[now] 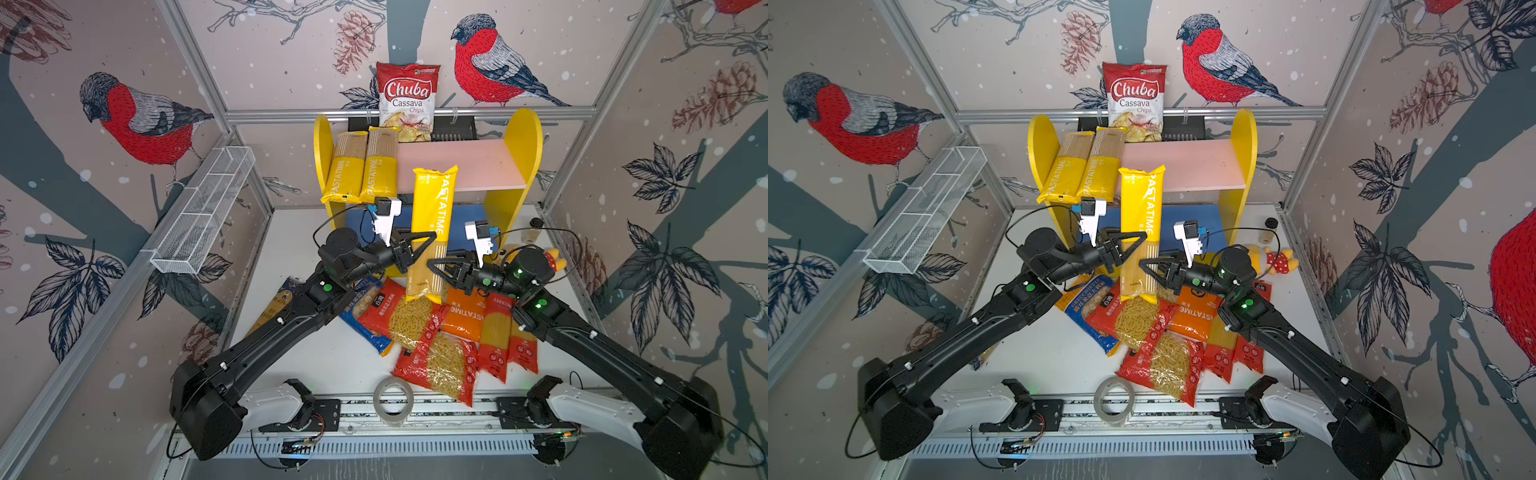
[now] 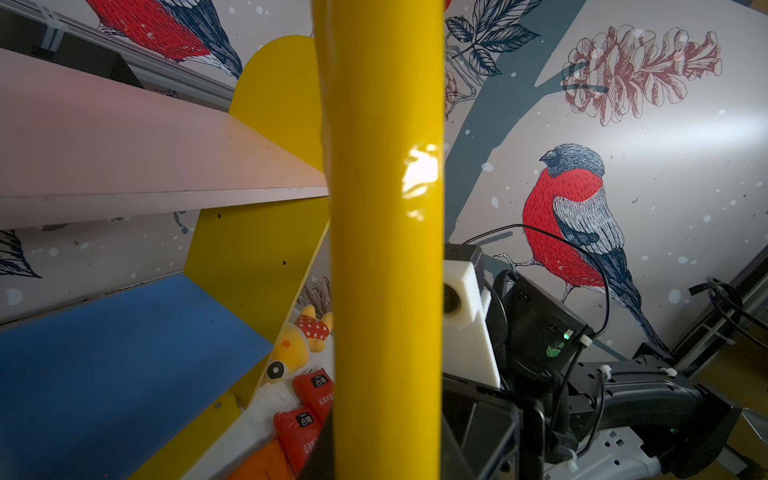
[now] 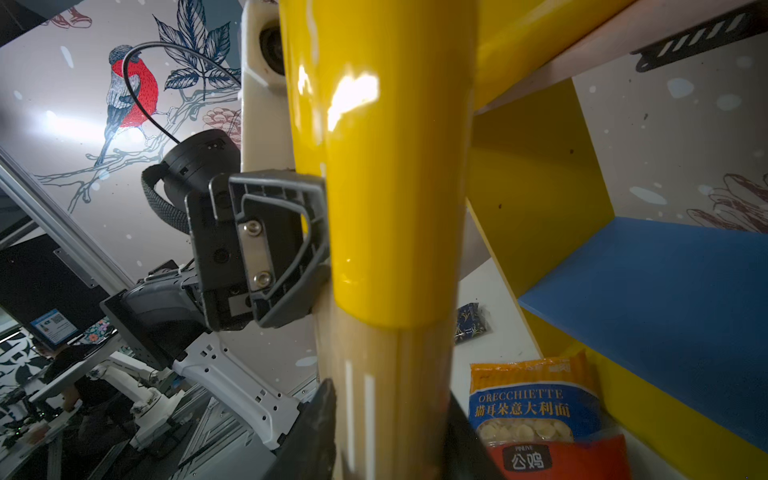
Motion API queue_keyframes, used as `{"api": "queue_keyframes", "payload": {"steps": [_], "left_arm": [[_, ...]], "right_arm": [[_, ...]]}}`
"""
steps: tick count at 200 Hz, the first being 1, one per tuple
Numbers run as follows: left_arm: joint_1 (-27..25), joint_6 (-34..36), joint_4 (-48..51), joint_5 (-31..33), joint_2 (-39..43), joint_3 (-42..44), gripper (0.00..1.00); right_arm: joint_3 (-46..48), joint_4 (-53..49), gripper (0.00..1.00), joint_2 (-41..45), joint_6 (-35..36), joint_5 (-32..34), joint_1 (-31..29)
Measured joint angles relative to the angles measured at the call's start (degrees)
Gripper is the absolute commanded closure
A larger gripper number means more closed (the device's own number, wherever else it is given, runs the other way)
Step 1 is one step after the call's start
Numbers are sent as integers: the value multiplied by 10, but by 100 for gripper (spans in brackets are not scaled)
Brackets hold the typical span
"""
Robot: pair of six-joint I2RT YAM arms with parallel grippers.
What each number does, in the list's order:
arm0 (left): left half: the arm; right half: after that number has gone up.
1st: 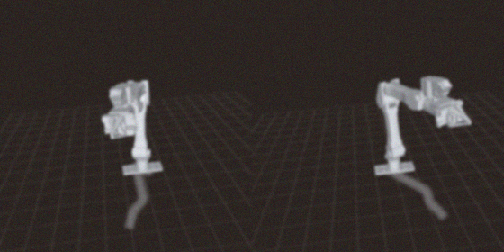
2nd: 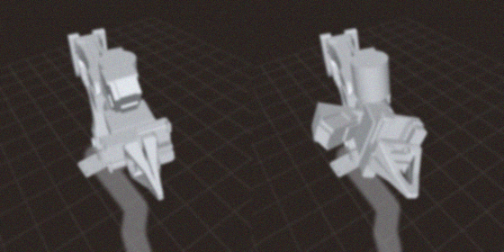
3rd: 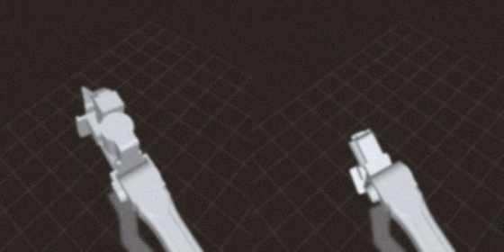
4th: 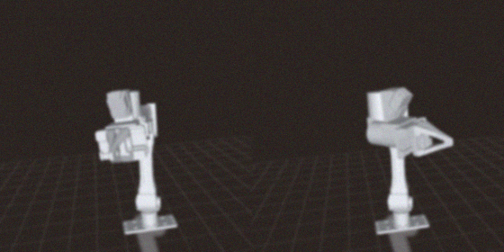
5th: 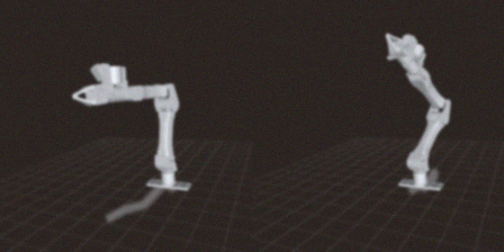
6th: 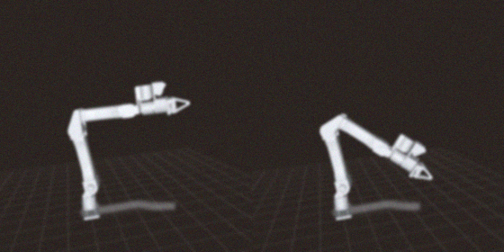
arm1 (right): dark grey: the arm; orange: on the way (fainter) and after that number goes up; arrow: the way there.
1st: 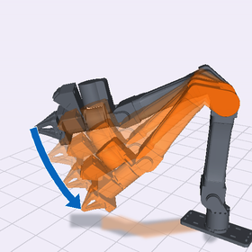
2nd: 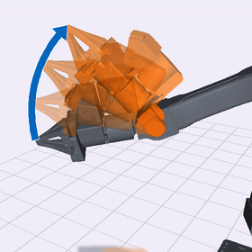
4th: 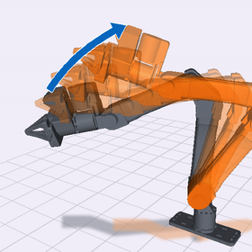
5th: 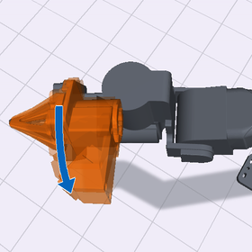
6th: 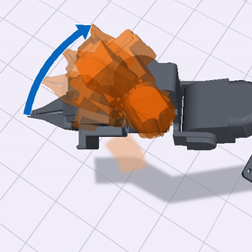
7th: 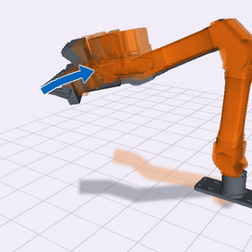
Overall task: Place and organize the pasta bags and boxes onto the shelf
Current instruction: 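Lift the package upright with both grippers toward the pink shelf, then place the package upright on the pink shelf beside the others and release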
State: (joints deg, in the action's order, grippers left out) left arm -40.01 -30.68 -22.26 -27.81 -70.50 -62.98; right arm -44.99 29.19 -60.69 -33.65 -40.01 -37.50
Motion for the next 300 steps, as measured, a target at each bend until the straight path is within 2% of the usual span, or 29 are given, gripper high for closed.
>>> {"api": "queue_keyframes", "payload": {"steps": [42,74,105,125,138,157,176,218,243,262,300], "left_arm": [[21,-35,0,3,-19,-27,100],[53,-79,-33,18,-36,-41,100],[58,-111,-62,18,-56,-56,100],[58,-132,-75,8,-72,-64,100],[59,-145,-79,8,-79,-68,100],[60,-156,-88,8,-83,-73,100],[62,-159,-89,4,-87,-87,100],[73,-159,-47,0,-111,-147,60],[80,-153,-38,12,-113,-169,44],[83,-146,-26,25,-103,-165,39],[89,-130,11,60,-53,-114,39]], "right_arm": [[28,26,39,10,-12,-5,6],[57,53,40,5,-43,-16,24],[55,90,42,-12,-72,-25,24],[45,110,48,-24,-88,-24,26],[36,118,58,-32,-102,-23,27],[26,130,77,-45,-118,-19,27],[24,150,84,-49,-132,-14,28],[-6,166,96,-63,-175,-7,35],[-51,152,100,-73,-205,0,44],[-99,125,100,-90,-229,25,54],[-193,60,100,-142,-269,63,61]]}}
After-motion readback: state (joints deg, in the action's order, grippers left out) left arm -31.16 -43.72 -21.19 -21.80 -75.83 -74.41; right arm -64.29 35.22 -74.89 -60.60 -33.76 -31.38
